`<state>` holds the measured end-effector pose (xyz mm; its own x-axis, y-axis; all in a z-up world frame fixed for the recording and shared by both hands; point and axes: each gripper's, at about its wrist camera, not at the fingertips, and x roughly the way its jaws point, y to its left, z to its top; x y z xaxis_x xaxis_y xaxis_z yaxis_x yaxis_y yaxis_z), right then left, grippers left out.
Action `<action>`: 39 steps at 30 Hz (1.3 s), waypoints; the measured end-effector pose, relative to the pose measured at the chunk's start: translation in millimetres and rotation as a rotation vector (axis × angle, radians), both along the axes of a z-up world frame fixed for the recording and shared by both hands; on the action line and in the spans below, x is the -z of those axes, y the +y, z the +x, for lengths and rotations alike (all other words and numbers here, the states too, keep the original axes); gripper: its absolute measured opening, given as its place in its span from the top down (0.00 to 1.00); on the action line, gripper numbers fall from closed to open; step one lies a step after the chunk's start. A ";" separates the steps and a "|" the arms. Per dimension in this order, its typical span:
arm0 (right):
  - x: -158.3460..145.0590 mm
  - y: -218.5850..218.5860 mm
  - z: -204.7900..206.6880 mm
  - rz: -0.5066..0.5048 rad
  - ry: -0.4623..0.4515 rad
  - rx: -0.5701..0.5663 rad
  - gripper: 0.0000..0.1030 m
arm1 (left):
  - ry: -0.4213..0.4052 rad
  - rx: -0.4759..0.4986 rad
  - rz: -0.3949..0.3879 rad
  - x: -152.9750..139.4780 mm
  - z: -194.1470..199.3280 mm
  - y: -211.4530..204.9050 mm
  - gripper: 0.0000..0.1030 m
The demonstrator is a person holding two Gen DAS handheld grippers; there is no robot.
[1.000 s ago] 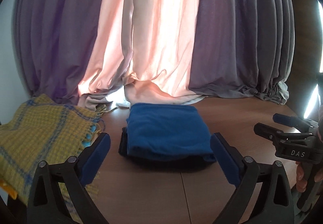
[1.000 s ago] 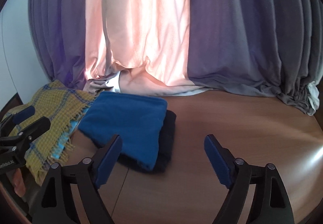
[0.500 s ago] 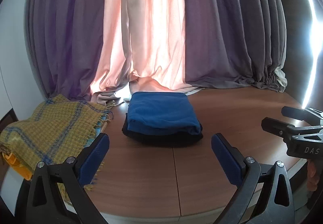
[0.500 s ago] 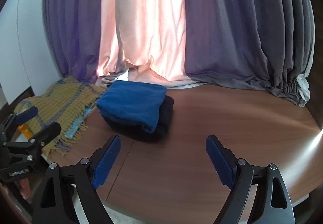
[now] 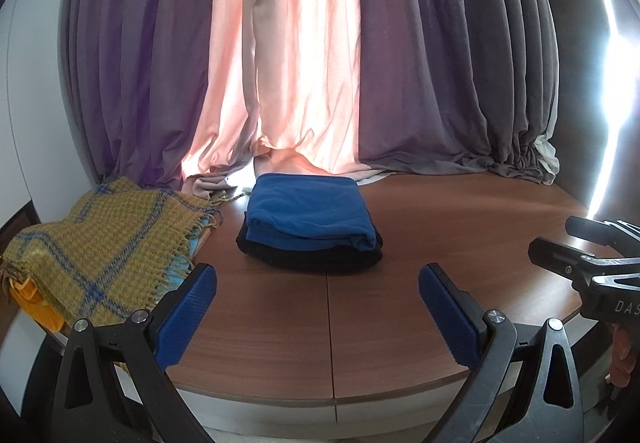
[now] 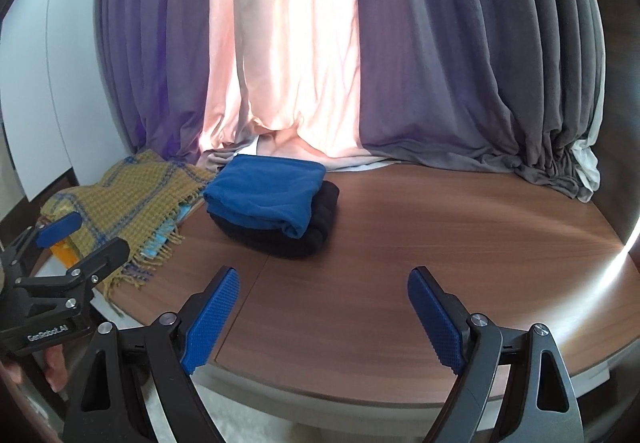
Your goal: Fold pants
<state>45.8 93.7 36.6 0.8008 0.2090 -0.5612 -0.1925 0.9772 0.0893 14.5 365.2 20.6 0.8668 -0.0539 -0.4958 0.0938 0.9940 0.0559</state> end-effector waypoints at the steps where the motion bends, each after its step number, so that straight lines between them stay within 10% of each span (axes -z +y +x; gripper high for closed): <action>1: -0.5 -1.0 -1.9 -0.001 0.000 0.000 0.16 | -0.001 -0.002 -0.002 -0.3 -1.5 -0.3 0.00; 39: -11.9 -21.9 -24.0 0.012 -0.034 0.022 0.16 | 0.003 0.027 0.001 -14.4 -12.9 -16.7 0.00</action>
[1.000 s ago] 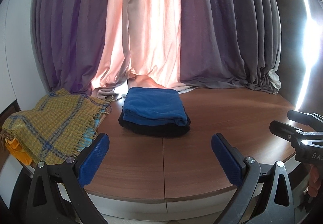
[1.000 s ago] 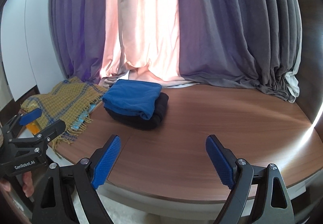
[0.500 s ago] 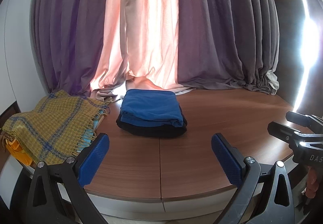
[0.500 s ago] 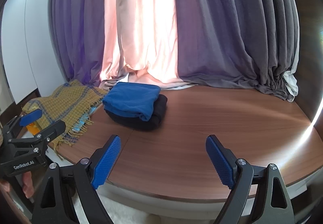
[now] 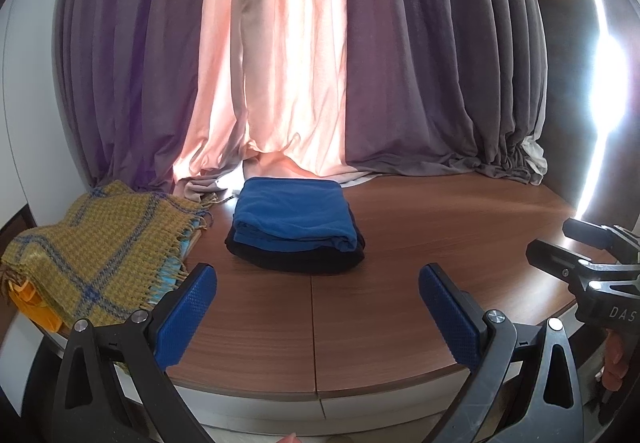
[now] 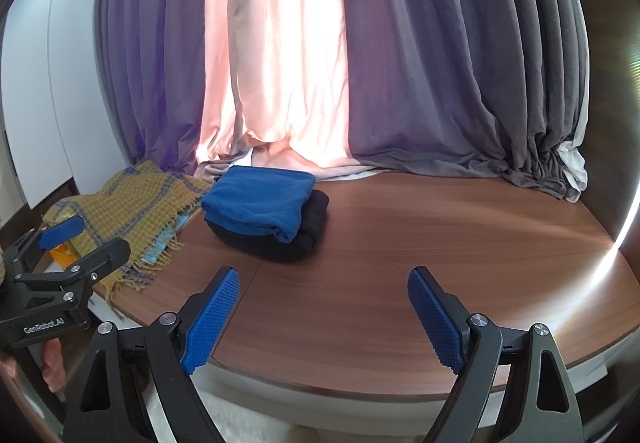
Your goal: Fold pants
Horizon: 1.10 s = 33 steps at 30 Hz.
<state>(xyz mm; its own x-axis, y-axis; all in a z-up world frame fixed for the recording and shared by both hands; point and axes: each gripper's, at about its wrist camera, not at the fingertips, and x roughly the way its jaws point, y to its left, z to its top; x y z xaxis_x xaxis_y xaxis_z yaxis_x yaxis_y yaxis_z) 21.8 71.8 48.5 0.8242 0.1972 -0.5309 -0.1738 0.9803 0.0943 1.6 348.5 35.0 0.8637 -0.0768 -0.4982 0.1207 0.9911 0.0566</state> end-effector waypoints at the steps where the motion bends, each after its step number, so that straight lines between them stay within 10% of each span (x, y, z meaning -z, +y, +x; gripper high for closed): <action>1: 0.1 -0.3 0.0 -0.001 0.000 -0.001 0.16 | -0.001 0.000 0.003 0.1 -0.7 -0.7 0.00; 33: 1.2 3.2 -0.6 -0.003 0.006 0.003 0.16 | -0.014 -0.005 0.042 1.8 -5.3 -4.9 0.00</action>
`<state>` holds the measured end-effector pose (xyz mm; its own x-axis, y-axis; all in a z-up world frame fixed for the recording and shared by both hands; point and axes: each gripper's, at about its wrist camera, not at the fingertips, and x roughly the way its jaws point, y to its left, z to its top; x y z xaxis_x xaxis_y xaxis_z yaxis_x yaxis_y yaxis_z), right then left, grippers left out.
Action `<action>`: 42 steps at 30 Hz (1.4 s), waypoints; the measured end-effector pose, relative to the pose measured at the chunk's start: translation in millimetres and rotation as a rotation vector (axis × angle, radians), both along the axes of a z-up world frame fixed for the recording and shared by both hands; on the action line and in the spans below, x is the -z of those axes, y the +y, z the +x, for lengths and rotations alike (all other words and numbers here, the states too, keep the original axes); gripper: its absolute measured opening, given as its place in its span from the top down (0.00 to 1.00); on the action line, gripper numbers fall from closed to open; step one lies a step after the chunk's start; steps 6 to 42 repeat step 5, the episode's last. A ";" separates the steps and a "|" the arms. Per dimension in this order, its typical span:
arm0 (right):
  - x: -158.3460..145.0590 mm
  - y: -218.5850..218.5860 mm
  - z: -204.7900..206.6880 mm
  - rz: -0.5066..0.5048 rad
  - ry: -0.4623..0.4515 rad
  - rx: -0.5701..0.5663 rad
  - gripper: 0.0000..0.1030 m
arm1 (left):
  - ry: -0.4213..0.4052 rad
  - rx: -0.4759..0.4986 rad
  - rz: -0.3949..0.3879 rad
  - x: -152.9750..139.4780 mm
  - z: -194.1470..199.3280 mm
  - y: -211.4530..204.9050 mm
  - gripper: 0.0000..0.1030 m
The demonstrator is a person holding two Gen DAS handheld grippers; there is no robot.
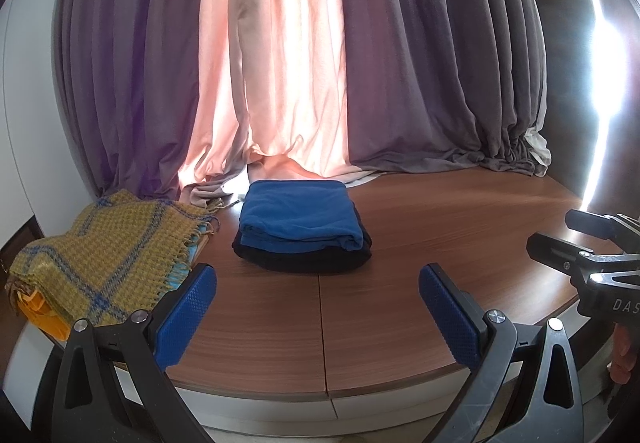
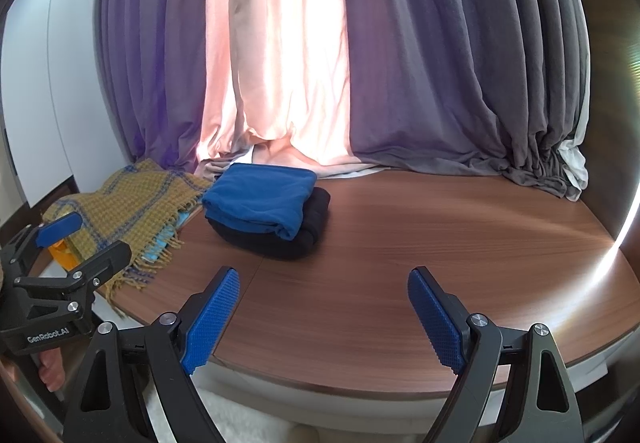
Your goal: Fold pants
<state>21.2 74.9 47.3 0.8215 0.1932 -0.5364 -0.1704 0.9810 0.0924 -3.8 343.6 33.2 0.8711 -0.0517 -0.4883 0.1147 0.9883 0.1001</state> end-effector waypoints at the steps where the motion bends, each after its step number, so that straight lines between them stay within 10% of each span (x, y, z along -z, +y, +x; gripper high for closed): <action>1: -0.1 0.0 -0.1 0.000 0.000 0.000 0.16 | -0.001 -0.001 0.001 -0.1 -0.1 -0.4 0.00; 42: 0.4 -0.1 0.4 0.001 -0.002 -0.004 0.16 | -0.003 -0.003 0.004 -0.7 0.1 -0.5 0.00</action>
